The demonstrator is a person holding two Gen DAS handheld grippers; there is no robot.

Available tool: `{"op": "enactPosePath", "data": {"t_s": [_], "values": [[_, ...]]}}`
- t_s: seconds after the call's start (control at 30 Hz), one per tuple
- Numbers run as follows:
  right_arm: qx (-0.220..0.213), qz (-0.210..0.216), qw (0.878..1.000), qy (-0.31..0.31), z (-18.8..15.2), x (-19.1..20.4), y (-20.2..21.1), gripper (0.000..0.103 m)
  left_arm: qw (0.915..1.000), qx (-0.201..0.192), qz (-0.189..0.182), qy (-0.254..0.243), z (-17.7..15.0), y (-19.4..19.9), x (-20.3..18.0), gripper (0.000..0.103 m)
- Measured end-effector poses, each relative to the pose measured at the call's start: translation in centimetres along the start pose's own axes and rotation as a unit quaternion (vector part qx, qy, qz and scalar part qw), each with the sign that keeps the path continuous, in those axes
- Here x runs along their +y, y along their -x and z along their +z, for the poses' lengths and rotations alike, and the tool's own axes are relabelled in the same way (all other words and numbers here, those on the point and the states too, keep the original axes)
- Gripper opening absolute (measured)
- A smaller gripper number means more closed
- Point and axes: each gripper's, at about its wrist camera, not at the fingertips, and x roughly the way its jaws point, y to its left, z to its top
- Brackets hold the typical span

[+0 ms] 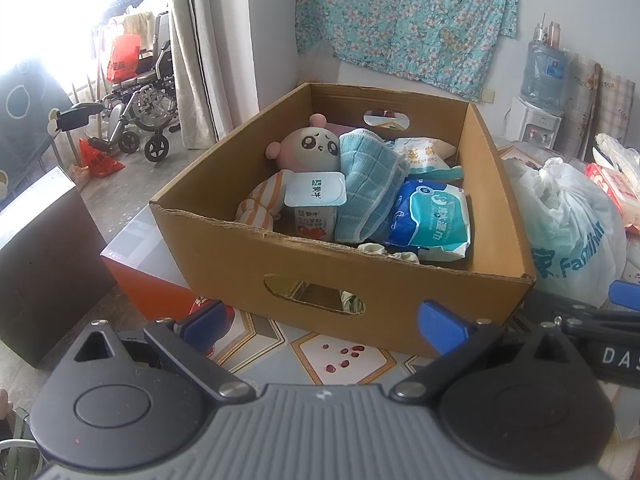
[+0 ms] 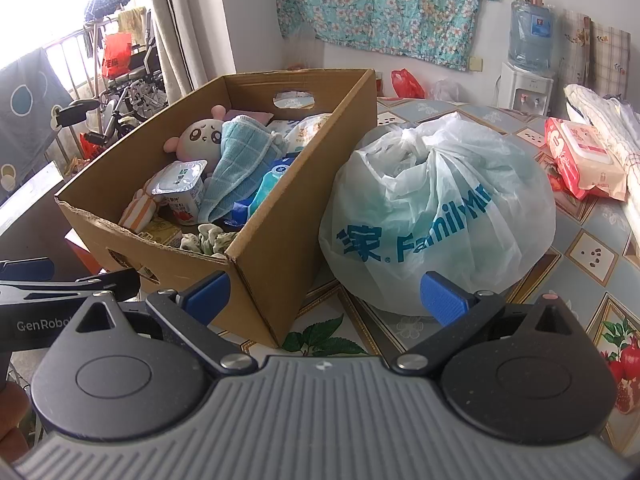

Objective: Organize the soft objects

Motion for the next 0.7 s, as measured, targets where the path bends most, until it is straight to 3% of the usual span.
{"op": "enactPosePath", "data": {"t_s": [0.7], "values": [[0.002,0.000,1.000,0.000,-0.17,0.02,-0.09,0.102,1.0000,0.001,0.001,0.000,0.01,-0.03,0.02,0.103]]}}
